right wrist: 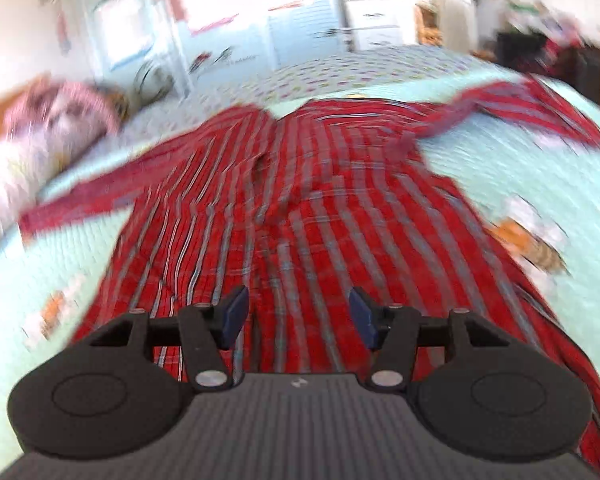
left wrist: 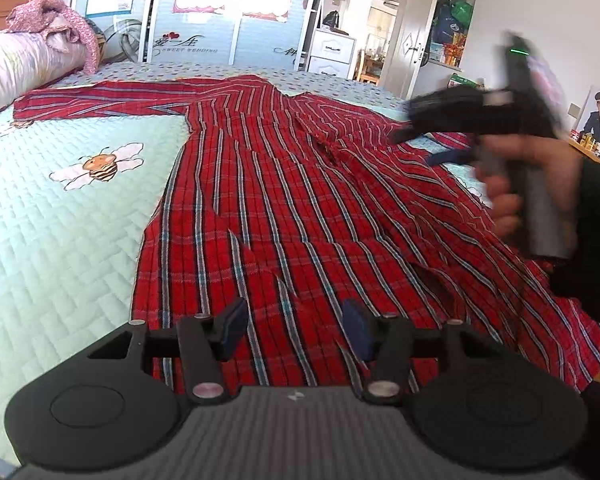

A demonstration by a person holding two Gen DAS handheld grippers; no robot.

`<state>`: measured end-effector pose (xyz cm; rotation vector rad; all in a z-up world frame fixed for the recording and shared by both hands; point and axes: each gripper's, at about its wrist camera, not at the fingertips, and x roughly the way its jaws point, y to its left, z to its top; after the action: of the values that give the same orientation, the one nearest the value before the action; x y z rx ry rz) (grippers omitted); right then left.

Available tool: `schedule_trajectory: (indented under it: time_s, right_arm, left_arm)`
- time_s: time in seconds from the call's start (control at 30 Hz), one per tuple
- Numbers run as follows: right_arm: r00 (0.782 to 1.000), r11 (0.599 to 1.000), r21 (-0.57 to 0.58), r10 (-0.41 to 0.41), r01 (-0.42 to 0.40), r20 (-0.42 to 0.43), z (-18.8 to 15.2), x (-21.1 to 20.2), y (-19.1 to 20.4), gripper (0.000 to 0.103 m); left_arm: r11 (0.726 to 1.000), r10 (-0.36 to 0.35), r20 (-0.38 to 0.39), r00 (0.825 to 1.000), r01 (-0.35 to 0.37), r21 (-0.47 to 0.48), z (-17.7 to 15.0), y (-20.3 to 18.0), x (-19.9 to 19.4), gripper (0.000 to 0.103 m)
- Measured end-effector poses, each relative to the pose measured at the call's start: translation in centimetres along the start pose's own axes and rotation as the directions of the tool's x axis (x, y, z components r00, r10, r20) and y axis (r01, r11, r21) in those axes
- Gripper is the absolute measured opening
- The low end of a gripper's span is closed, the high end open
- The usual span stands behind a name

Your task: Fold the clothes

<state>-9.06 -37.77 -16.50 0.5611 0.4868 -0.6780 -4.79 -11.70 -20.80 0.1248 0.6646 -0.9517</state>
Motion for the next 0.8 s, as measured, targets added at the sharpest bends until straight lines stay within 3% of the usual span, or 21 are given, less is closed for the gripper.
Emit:
schedule_trajectory:
  time_s: [0.1, 0.23, 0.33, 0.53, 0.6, 0.8]
  right_arm:
    - [0.999, 0.989, 0.144, 0.035, -0.034, -0.002, -0.8, -3.3, -3.6, 0.058]
    - [0.999, 0.969, 0.246, 0.032, -0.033, 0.011, -3.4, -7.8, -7.0, 0.06]
    - [0.999, 0.938, 0.343, 0.04, -0.045, 0.02, -5.3, -11.2, -9.4, 0.062]
    - [0.998, 0.933, 0.354, 0.05, -0.059, 0.033, -7.4, -15.5, -10.9, 0.062]
    - [0.997, 0.928, 0.366, 0.061, -0.076, 0.052, -8.1, -17.0, -11.9, 0.067]
    - [0.991, 0.893, 0.431, 0.1, -0.131, 0.094, -8.7, -16.6, -15.4, 0.068]
  left_arm:
    - [0.999, 0.007, -0.013, 1.0, -0.008, -0.049, 0.3, 0.2, -0.7, 0.055]
    - [0.993, 0.012, -0.012, 1.0, -0.013, -0.116, 1.2, 0.4, -2.1, 0.056]
    - [0.986, -0.002, -0.014, 1.0, -0.001, -0.168, 1.9, 0.2, -3.2, 0.062]
    - [0.978, -0.02, -0.009, 1.0, 0.018, -0.206, 2.7, -1.2, -5.4, 0.066]
    - [0.981, -0.022, -0.008, 1.0, 0.02, -0.195, 2.9, -1.7, -5.6, 0.066]
    - [0.992, -0.016, -0.021, 1.0, 0.013, -0.122, 6.0, -3.0, -1.9, 0.066]
